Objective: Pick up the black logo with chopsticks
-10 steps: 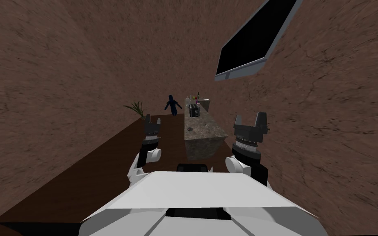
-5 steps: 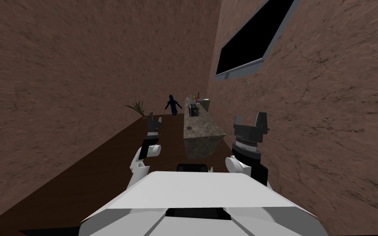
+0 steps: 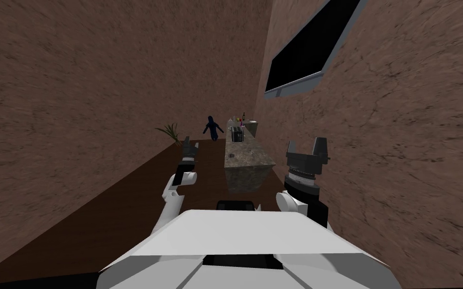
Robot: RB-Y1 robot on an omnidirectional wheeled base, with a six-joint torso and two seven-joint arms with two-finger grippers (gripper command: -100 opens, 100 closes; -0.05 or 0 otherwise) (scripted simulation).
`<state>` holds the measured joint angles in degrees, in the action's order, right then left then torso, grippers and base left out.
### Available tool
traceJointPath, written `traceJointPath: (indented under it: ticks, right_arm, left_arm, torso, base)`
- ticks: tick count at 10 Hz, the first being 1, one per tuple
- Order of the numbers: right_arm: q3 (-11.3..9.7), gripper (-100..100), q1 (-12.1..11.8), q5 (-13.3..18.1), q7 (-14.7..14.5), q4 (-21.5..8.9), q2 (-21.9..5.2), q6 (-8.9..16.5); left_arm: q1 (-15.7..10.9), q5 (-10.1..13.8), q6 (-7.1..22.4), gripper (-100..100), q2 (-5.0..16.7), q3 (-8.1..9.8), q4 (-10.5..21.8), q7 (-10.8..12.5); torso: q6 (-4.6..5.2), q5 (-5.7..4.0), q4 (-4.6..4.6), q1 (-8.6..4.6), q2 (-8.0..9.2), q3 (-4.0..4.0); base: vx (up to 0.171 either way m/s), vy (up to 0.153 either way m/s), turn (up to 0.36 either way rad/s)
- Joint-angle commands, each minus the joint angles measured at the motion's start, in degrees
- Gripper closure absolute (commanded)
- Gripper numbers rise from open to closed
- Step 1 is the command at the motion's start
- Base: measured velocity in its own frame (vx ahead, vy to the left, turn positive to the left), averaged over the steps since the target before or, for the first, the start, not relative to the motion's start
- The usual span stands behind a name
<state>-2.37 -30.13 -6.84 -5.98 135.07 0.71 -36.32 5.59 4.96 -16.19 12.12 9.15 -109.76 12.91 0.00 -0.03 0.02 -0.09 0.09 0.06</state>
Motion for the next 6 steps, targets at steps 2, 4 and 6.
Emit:
traceJointPath:
  ticks: [2, 4, 6]
  right_arm:
    - [0.0, 0, 0.0, 0.0, 0.0, 0.0, 0.0, 0.0]
    - [0.0, 0, 0.0, 0.0, 0.0, 0.0, 0.0, 0.0]
    - [0.0, 0, 0.0, 0.0, 0.0, 0.0, 0.0, 0.0]
  left_arm:
    - [0.0, 0.0, 0.3, -100, 0.0, 0.04, -0.1, 0.0]
    - [-3.5, 0.3, 3.6, -100, 1.1, 1.22, 3.0, 0.8]
    - [-3.5, 0.3, 3.6, -100, 1.1, 1.22, 3.0, 0.8]
  torso:
    - [0.0, 0.01, -0.01, 0.06, -0.05, -0.03]
    - [-0.01, 0.01, -0.01, 0.0, -0.03, -0.02]
    - [0.0, 0.0, 0.0, 0.0, -0.02, -0.01]
  base:
    - [-0.006, -0.003, -0.038]
    - [-0.036, -0.035, 0.044]
    - [-0.014, -0.015, -0.017]
